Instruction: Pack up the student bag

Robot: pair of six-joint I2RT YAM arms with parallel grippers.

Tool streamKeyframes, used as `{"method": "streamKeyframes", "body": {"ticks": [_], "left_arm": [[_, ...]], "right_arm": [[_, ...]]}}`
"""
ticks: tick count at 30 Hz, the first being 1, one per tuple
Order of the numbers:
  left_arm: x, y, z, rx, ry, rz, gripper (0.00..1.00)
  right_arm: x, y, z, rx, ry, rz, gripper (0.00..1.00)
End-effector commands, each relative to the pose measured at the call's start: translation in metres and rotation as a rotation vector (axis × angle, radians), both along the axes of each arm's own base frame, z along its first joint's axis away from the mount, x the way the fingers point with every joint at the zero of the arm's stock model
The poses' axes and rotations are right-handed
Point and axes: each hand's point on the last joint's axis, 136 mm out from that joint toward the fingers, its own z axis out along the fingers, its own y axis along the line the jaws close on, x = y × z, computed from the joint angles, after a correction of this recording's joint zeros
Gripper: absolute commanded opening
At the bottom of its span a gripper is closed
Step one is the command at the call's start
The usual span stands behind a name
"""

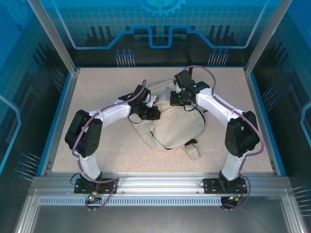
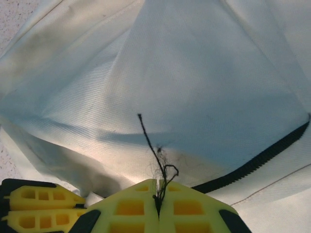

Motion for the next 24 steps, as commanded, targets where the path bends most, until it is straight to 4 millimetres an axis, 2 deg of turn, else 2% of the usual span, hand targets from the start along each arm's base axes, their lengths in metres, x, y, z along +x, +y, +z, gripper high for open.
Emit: {"method": "streamKeyframes", "body": {"ticks": [1, 6, 12, 18, 24], "left_arm": [[0.003, 0.016, -0.005, 0.114, -0.023, 0.027, 0.00], [-0.010, 0.041, -0.019, 0.224, -0.002, 0.075, 0.00], [-0.021, 0.064, -0.020, 0.296, -0.006, 0.125, 0.00], [-0.016, 0.075, -0.011, 0.313, -0.039, 0.168, 0.00], [0.001, 0.101, -0.004, 0.349, -0.064, 0.283, 0.00]], "right_arm": [[0.014, -0.028, 0.016, -0.040, -0.069, -0.078, 0.00], [0.034, -0.076, 0.014, -0.142, -0.097, -0.221, 0.00], [0.055, -0.114, 0.009, -0.227, -0.104, -0.326, 0.00], [0.063, -0.122, -0.005, -0.248, -0.047, -0.357, 0.00], [0.037, -0.126, -0.034, -0.276, 0.099, -0.415, 0.00]]}}
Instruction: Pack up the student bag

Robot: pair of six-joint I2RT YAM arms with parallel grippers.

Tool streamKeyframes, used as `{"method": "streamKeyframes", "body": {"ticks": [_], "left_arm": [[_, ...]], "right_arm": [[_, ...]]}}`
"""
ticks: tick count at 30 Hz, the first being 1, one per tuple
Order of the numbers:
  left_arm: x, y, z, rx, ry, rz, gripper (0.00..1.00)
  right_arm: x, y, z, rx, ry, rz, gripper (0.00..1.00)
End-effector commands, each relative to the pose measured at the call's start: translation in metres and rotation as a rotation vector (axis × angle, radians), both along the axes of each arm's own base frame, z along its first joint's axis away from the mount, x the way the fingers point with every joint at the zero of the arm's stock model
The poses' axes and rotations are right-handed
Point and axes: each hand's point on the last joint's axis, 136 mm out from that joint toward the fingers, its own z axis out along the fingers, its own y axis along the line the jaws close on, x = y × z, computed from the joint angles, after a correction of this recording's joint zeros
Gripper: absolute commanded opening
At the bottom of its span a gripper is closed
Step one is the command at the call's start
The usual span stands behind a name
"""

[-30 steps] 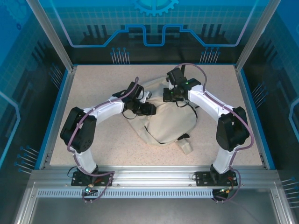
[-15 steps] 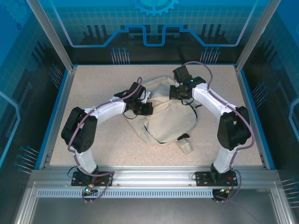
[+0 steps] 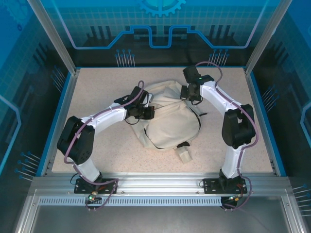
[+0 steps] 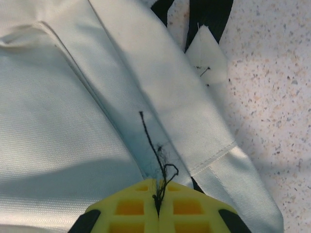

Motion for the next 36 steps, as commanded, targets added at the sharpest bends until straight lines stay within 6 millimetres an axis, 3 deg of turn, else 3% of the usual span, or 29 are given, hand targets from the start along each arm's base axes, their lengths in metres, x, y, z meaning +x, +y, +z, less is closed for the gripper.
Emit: {"method": "streamKeyframes", "body": {"ticks": [1, 5, 8, 11, 13, 16, 18, 20, 23, 25, 29, 32, 36], "left_arm": [[-0.002, 0.067, -0.013, 0.164, 0.061, 0.191, 0.00], [0.012, 0.077, -0.007, 0.146, 0.042, 0.230, 0.00], [0.022, 0.078, -0.002, 0.138, 0.024, 0.238, 0.00], [0.035, 0.080, 0.002, 0.127, 0.012, 0.257, 0.00], [0.044, 0.084, 0.006, 0.119, -0.002, 0.275, 0.00], [0.054, 0.091, 0.014, 0.116, -0.018, 0.298, 0.00], [0.056, 0.092, 0.020, 0.109, -0.021, 0.302, 0.23], [0.051, 0.084, 0.025, 0.066, -0.007, 0.288, 0.45], [0.036, 0.069, 0.029, 0.013, 0.017, 0.254, 0.61], [0.024, 0.057, 0.033, 0.004, 0.016, 0.226, 0.62], [-0.007, 0.028, 0.037, -0.029, 0.017, 0.166, 0.63], [-0.027, 0.007, 0.039, -0.058, 0.014, 0.132, 0.62], [-0.049, -0.021, 0.042, -0.115, 0.011, 0.082, 0.60]], "right_arm": [[-0.004, -0.052, -0.013, -0.133, 0.047, -0.169, 0.00], [-0.011, -0.047, -0.027, -0.096, 0.090, -0.183, 0.00], [-0.009, -0.018, -0.022, 0.006, 0.075, -0.095, 0.00], [-0.011, 0.013, -0.003, 0.133, 0.047, 0.016, 0.00], [-0.016, 0.023, 0.013, 0.194, 0.023, 0.063, 0.13], [-0.030, 0.020, 0.034, 0.202, -0.022, 0.101, 0.38], [-0.045, 0.009, 0.040, 0.167, -0.030, 0.110, 0.56], [-0.065, -0.004, 0.035, 0.129, -0.011, 0.117, 0.64], [-0.099, -0.019, 0.017, 0.118, 0.048, 0.118, 0.67], [-0.120, -0.018, 0.006, 0.177, 0.091, 0.129, 0.68], [-0.150, 0.006, -0.008, 0.356, 0.147, 0.214, 0.69], [-0.161, 0.022, -0.019, 0.449, 0.172, 0.265, 0.67], [-0.160, 0.030, -0.030, 0.488, 0.190, 0.301, 0.65]]}}
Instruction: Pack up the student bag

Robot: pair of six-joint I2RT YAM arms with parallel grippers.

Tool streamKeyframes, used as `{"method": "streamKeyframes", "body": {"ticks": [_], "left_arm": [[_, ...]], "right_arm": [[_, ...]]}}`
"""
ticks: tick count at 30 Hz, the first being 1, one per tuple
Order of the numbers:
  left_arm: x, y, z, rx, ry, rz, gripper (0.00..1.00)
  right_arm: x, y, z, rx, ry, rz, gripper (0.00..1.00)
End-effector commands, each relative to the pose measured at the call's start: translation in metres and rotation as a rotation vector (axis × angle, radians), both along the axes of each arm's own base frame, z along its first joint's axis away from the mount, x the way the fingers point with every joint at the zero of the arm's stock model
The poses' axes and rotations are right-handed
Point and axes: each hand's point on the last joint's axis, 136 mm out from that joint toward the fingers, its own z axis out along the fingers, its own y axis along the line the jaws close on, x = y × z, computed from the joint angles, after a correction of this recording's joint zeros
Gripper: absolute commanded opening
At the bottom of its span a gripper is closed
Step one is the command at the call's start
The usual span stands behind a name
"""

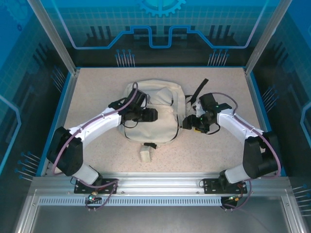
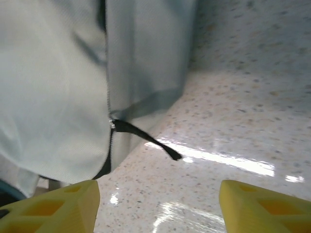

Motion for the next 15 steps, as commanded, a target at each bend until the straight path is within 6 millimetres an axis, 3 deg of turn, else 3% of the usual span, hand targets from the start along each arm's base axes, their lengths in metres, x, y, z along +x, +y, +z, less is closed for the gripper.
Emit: {"method": "streamKeyframes", "body": {"ticks": [1, 9, 15], "left_arm": [[-0.014, -0.021, 0.008, -0.079, -0.006, -0.015, 0.59], [-0.031, -0.046, -0.006, -0.087, 0.030, -0.057, 0.59], [-0.038, -0.059, -0.012, -0.089, 0.052, -0.082, 0.59]], "right_arm": [[0.010, 0.020, 0.003, 0.111, -0.032, 0.068, 0.63], [0.031, 0.025, -0.015, 0.118, -0.022, 0.030, 0.56], [0.034, 0.029, -0.012, 0.153, -0.033, 0.013, 0.32]]}}
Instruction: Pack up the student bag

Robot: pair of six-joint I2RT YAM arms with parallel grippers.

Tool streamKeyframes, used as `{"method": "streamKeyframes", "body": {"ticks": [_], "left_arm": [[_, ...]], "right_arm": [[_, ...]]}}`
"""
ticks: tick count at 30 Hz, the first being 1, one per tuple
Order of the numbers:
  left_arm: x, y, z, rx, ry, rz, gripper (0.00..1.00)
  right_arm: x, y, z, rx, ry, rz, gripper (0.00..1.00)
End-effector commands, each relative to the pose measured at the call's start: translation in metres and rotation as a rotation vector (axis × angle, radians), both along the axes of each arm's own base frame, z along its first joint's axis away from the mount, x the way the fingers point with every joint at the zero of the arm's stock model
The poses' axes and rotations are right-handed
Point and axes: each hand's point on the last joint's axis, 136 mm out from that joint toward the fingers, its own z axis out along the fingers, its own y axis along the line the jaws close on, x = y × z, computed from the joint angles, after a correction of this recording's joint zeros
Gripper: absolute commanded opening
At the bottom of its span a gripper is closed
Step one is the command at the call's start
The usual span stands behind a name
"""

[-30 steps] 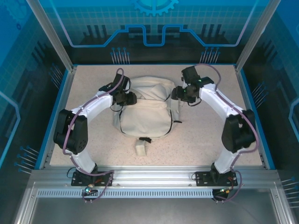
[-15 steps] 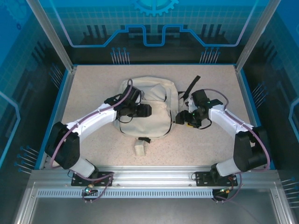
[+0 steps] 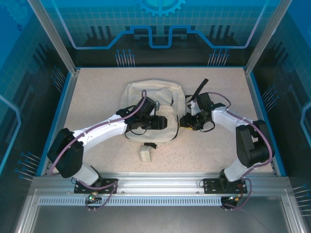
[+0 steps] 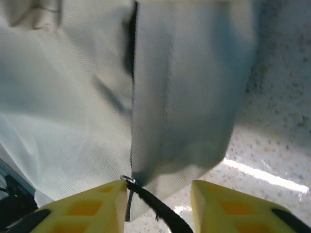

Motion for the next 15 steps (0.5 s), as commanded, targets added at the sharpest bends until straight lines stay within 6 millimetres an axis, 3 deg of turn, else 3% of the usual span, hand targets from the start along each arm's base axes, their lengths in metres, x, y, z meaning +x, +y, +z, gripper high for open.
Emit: {"method": "streamKeyframes", "body": {"ticks": [1, 8, 15], "left_arm": [[-0.007, -0.012, -0.009, -0.013, 0.038, -0.022, 0.58], [-0.019, -0.044, -0.020, -0.043, 0.064, -0.088, 0.54], [-0.025, -0.075, -0.048, -0.021, 0.072, -0.138, 0.53]], "right_arm": [[0.006, 0.006, 0.010, 0.049, -0.020, -0.007, 0.26], [0.009, 0.008, 0.015, 0.040, -0.039, 0.009, 0.00], [0.022, 0.024, 0.048, 0.117, -0.144, 0.062, 0.00]]}}
